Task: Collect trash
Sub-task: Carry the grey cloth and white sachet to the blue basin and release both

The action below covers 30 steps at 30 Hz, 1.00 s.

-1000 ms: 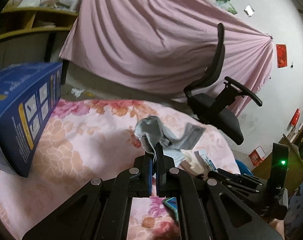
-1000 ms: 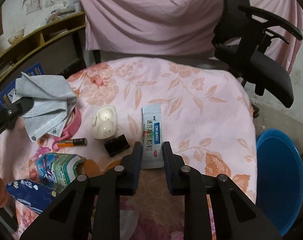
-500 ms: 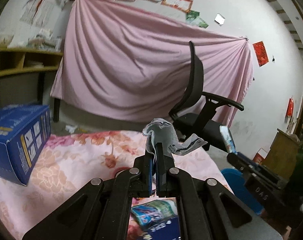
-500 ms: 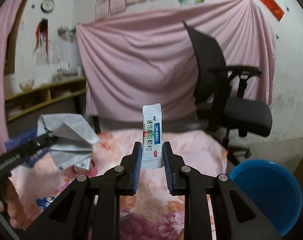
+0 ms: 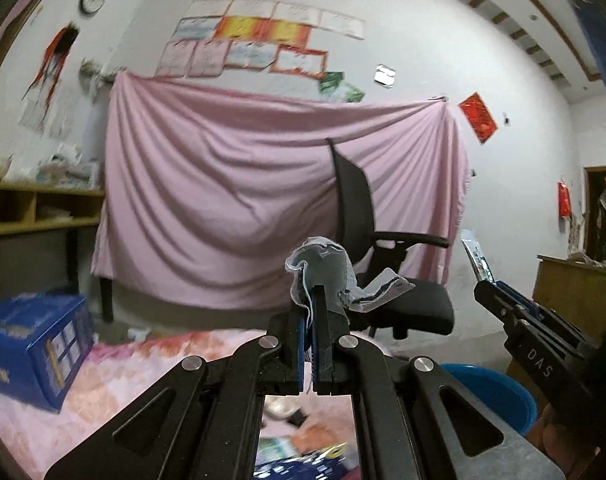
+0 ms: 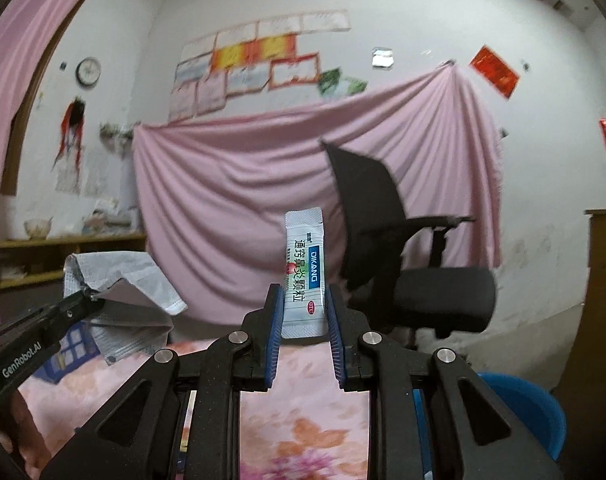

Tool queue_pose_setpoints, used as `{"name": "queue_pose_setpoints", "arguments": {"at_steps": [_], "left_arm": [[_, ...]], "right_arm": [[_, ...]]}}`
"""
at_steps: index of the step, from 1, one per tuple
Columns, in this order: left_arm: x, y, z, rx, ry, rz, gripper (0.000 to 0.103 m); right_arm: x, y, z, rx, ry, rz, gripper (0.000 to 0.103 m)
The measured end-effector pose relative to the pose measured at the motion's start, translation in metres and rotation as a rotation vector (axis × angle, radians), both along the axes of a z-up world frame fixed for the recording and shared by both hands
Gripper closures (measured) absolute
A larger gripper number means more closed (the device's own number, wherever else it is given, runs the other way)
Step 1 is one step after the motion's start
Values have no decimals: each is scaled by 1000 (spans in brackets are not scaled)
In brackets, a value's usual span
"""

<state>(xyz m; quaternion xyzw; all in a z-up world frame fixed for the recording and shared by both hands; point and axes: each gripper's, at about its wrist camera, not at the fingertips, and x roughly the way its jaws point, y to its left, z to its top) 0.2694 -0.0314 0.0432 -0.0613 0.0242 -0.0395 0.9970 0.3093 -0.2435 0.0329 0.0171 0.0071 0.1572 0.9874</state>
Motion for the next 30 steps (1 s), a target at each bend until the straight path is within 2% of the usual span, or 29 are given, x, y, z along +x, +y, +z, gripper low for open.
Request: {"name": "queue_pose_setpoints", "arguments": {"at_steps": [6, 9, 14, 20, 28, 30], "left_arm": [[24, -41, 14, 10, -2, -79, 102], [41, -65, 16, 5, 29, -129, 102], [76, -105, 13, -25, 158, -233, 102], [116, -143, 1, -68, 335, -326, 102], [142, -177, -10, -35, 472, -388, 102], [137, -177, -17, -39, 500, -390, 102]], "right_arm": [[0, -44, 7, 63, -15, -98, 84], [1, -66, 7, 98, -5, -145, 84], [12, -94, 2, 144, 63, -218, 84], [28, -126, -12, 196, 187, -268, 83], [42, -147, -28, 245, 312, -290, 83], [45, -151, -32, 259, 343, -295, 82]]}}
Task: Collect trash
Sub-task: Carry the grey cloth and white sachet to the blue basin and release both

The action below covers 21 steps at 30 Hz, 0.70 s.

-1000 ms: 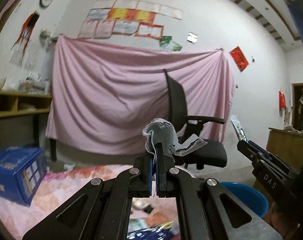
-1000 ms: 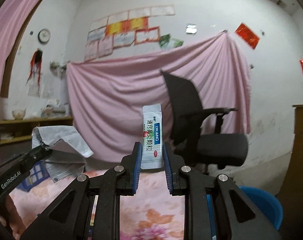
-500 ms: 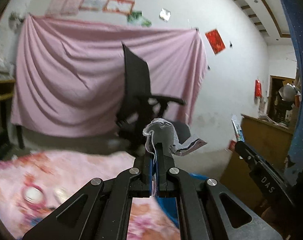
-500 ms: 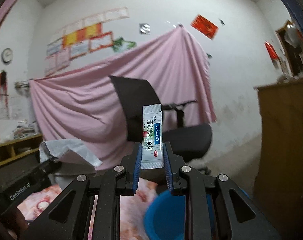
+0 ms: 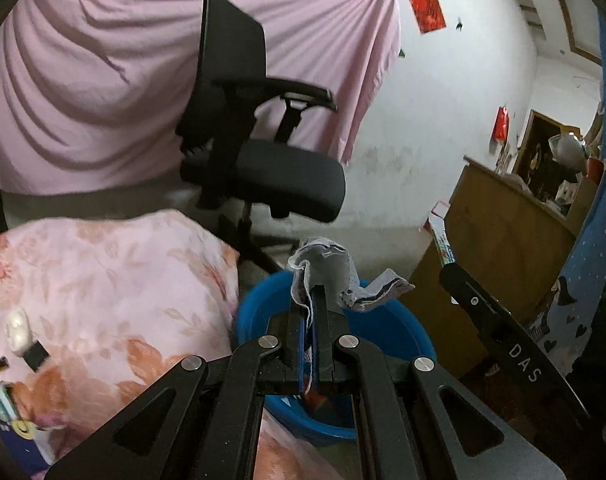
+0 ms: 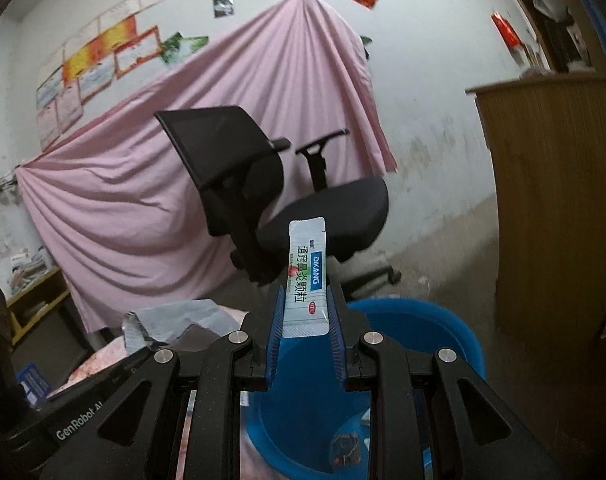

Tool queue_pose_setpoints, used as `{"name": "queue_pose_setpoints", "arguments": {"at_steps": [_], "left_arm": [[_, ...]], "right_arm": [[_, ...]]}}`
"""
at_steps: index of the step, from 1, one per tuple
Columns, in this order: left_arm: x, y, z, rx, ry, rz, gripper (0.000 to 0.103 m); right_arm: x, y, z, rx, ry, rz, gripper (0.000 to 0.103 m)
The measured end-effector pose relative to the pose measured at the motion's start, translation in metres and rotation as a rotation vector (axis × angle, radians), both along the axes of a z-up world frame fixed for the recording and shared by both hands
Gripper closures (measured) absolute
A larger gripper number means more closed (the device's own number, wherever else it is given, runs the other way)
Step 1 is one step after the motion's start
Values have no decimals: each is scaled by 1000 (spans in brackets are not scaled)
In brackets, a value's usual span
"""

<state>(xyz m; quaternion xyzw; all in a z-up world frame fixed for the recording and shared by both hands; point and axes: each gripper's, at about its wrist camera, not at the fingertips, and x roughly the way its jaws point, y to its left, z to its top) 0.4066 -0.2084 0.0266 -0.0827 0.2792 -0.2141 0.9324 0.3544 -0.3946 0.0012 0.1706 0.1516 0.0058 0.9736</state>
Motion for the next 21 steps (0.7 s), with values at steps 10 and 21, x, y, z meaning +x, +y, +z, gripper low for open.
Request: {"name": "queue_pose_setpoints", "arguments": {"at_steps": [10, 21], "left_arm": [[5, 5, -15, -60, 93, 17, 65], [-4, 30, -6, -68, 67, 88, 55]], "right_arm": [[10, -15, -12, 61, 81, -6, 82], [5, -15, -10, 67, 71, -15, 52]]}}
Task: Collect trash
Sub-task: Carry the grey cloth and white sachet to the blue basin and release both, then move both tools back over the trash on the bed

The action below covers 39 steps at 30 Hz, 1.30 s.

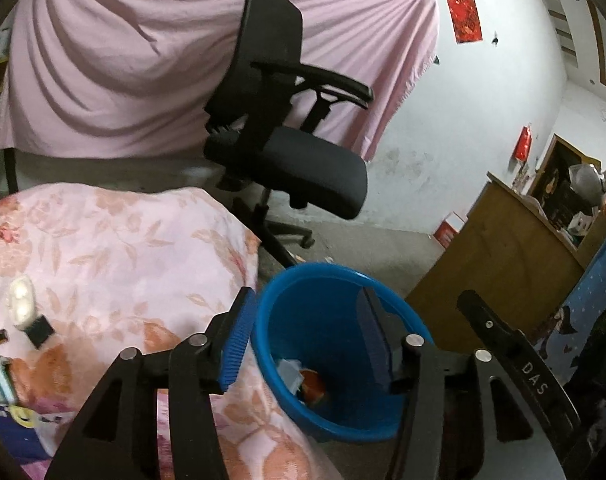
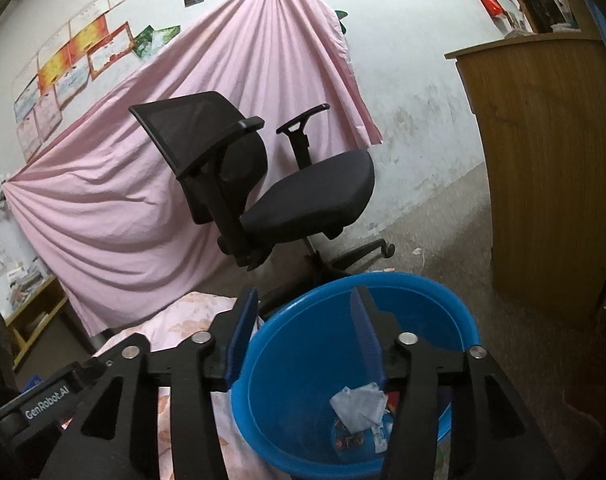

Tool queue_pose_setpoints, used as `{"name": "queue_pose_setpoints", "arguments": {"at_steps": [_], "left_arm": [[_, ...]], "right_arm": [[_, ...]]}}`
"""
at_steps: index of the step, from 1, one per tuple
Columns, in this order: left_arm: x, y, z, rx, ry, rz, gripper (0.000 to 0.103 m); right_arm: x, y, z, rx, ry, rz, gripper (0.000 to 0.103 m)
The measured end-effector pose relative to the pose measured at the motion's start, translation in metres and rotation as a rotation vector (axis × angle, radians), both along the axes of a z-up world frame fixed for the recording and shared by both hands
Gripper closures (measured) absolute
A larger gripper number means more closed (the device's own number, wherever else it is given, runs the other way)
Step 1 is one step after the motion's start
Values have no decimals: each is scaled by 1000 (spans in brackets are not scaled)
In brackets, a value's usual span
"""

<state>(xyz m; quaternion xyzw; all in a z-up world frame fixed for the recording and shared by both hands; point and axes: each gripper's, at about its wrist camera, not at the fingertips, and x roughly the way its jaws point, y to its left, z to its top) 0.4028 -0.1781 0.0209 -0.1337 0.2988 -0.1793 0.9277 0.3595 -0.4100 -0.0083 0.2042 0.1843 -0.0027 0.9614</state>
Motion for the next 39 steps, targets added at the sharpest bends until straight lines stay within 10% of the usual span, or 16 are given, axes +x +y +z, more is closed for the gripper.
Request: {"name": "queue_pose_setpoints", "arguments": {"at_steps": [9, 16, 39], "left_arm": [[-23, 35, 23, 42, -71, 87, 42], [-51, 78, 37, 67, -189, 203, 3], [-143, 209, 21, 237, -456, 524, 2]], "right_arm": [[-10, 18, 18, -42, -77, 10, 28], [-18, 43, 33, -41, -159, 31, 5], [-51, 159, 53, -217, -449, 228, 0]]}}
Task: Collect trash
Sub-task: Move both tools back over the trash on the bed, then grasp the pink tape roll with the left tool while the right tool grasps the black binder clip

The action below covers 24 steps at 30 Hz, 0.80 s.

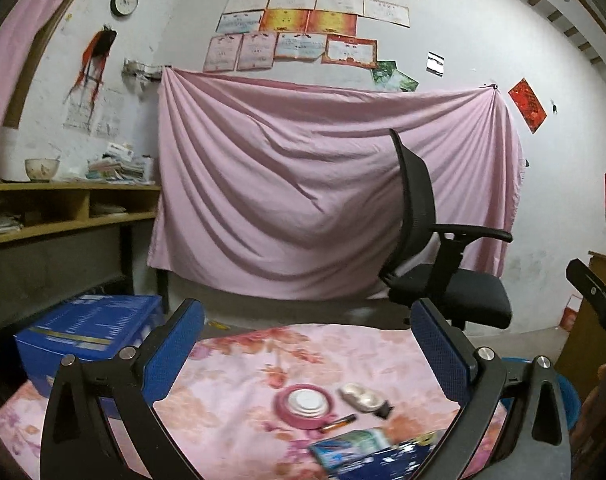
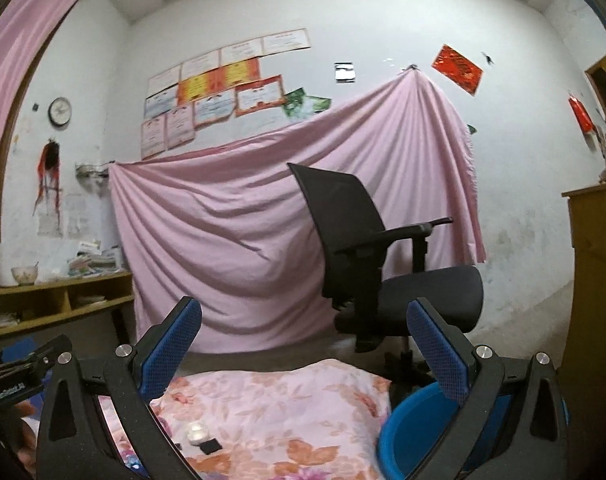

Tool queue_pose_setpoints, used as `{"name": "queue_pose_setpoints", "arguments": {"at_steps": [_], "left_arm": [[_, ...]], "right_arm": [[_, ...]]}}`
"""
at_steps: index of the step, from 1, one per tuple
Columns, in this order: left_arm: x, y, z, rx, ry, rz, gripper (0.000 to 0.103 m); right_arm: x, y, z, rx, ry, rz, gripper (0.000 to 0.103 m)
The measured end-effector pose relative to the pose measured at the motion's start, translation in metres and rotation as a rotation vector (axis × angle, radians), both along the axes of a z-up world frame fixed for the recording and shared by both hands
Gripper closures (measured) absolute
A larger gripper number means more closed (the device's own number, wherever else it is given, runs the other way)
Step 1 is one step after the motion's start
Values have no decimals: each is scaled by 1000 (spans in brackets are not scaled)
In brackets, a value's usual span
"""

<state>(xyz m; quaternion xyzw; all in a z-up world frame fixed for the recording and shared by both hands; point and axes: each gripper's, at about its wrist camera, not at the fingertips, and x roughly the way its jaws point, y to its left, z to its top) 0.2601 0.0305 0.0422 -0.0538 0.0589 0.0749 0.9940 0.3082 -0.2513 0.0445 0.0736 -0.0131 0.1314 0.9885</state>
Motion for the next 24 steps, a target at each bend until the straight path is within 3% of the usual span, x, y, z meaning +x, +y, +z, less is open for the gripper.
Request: {"name": "queue_pose_setpoints", "arguments": {"at_steps": [5, 10, 15, 24], "left_arm": [[-6, 12, -13, 23, -5, 27, 2], [-4, 28, -27, 8, 45, 17, 2], [12, 37, -41, 1, 148, -12, 2], [53, 48, -63, -85, 367, -63, 3]], "right_arm": [[5, 23, -6, -57, 12, 33, 0], [11, 45, -15, -121, 38, 74, 0], [25, 65, -27, -176, 123, 119, 0], [46, 80, -45, -225, 273, 119, 0]]}}
